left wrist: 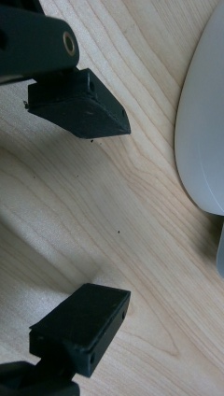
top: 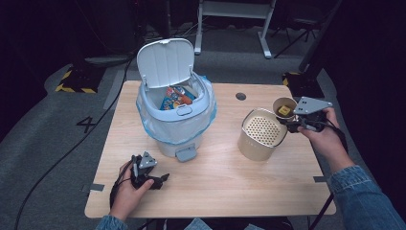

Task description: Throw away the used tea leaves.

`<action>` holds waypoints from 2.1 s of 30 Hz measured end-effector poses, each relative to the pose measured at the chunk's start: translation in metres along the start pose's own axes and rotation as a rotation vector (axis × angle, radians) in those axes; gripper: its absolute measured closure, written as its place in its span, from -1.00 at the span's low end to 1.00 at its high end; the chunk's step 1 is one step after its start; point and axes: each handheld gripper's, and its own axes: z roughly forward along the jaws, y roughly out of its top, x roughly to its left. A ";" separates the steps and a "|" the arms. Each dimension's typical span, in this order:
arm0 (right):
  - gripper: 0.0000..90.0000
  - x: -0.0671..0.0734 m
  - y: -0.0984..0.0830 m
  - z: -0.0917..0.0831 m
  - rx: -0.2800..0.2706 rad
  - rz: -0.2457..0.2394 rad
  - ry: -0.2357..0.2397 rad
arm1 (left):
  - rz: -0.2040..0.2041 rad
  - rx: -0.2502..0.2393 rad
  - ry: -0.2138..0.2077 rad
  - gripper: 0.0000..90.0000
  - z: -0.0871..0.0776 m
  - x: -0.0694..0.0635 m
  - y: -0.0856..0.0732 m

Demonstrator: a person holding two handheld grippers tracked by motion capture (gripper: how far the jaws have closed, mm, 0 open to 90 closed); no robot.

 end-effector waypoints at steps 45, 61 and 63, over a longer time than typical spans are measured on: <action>-0.28 0.058 0.027 0.014 0.410 -1.127 -0.482 | -0.001 -0.002 0.001 -0.59 0.000 0.000 0.000; -0.28 0.075 0.031 0.019 0.539 -1.613 -0.692 | -0.001 -0.002 0.001 -0.59 0.000 0.000 0.000; -0.28 0.076 0.032 0.019 0.552 -1.660 -0.699 | -0.001 -0.002 0.001 -0.59 0.000 0.000 0.000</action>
